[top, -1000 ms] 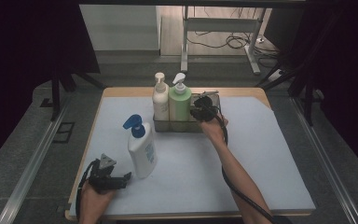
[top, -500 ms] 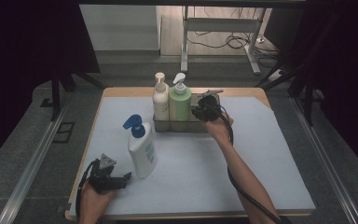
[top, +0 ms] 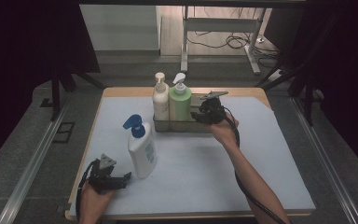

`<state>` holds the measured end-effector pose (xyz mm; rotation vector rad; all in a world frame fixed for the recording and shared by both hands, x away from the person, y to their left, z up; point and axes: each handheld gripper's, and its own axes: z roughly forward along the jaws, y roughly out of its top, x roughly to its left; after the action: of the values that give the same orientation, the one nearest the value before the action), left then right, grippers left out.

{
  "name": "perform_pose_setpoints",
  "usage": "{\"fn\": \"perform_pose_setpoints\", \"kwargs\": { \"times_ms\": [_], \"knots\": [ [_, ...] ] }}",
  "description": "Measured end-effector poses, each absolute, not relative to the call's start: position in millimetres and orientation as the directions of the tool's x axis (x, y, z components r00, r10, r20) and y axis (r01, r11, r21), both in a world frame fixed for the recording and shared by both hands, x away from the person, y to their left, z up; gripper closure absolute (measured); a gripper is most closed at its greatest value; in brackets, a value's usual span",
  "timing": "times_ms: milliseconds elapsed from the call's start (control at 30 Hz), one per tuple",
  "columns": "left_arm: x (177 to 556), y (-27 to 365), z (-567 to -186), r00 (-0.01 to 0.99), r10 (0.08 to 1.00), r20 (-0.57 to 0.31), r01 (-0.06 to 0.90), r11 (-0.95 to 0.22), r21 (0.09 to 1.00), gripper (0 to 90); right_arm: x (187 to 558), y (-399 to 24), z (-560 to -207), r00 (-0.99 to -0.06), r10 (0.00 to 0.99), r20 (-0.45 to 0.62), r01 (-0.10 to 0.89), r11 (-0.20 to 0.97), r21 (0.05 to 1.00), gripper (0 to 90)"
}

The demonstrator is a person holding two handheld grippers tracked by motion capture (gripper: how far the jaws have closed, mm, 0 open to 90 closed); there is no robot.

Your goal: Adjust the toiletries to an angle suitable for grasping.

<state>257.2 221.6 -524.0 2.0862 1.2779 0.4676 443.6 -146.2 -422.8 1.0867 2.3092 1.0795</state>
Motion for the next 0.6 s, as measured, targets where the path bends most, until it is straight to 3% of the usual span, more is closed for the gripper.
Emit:
{"fn": "perform_pose_setpoints", "kwargs": {
  "times_ms": [600],
  "knots": [
    [257.2, 221.6, -524.0, 0.464, 0.885, -0.028, 0.658, -0.323, 0.680, 12.2, 416.0, -157.1, -411.3, -0.704, 0.710, -0.016, 0.441, 0.455, 0.774, 29.7]
  ]
}}
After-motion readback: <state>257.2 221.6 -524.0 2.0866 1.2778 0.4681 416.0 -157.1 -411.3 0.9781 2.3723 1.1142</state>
